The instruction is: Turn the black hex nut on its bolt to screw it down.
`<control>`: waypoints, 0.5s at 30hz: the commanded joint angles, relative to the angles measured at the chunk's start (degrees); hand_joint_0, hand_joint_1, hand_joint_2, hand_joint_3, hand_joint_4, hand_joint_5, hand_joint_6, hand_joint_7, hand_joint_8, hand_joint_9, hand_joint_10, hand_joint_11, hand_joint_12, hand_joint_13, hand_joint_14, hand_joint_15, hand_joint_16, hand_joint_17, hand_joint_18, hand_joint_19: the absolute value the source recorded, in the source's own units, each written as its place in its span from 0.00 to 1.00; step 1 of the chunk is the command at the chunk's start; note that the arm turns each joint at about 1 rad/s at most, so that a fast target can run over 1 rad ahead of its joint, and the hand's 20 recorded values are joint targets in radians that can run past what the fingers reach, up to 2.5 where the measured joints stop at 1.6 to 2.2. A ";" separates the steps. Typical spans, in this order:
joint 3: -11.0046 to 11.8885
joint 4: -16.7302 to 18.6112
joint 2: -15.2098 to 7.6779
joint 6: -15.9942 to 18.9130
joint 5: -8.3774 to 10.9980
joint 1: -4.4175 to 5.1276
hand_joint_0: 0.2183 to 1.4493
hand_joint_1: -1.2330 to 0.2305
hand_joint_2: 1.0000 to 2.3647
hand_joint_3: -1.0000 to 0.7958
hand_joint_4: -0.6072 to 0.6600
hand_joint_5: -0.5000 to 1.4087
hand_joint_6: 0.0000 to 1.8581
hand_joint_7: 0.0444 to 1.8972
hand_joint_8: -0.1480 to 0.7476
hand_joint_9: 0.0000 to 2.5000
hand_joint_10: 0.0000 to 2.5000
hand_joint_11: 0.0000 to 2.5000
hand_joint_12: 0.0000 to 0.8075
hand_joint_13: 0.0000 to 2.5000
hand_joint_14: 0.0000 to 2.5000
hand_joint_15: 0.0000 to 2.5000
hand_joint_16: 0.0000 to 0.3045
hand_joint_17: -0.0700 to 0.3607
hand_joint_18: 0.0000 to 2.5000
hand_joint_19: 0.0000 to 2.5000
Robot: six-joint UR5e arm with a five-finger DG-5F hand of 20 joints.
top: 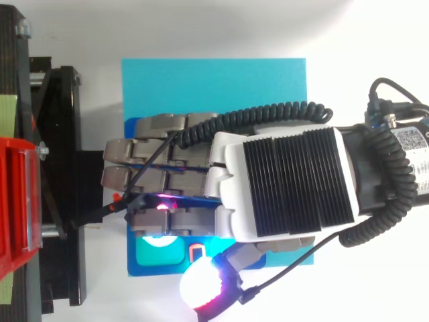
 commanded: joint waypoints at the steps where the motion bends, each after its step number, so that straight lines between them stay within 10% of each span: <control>1: 0.01 0.00 0.00 0.00 -0.29 -0.14 0.24 0.58 0.00 0.28 0.66 0.25 0.27 0.71 0.45 0.18 0.00 0.00 0.40 0.14 0.00 0.00 0.18 0.44 0.11 0.17; 15: 0.01 0.00 0.00 -0.53 -2.22 -1.90 0.24 0.60 0.00 0.28 0.67 0.25 0.27 0.72 0.45 0.18 0.00 0.00 0.41 0.14 0.00 0.00 0.18 0.45 0.11 0.17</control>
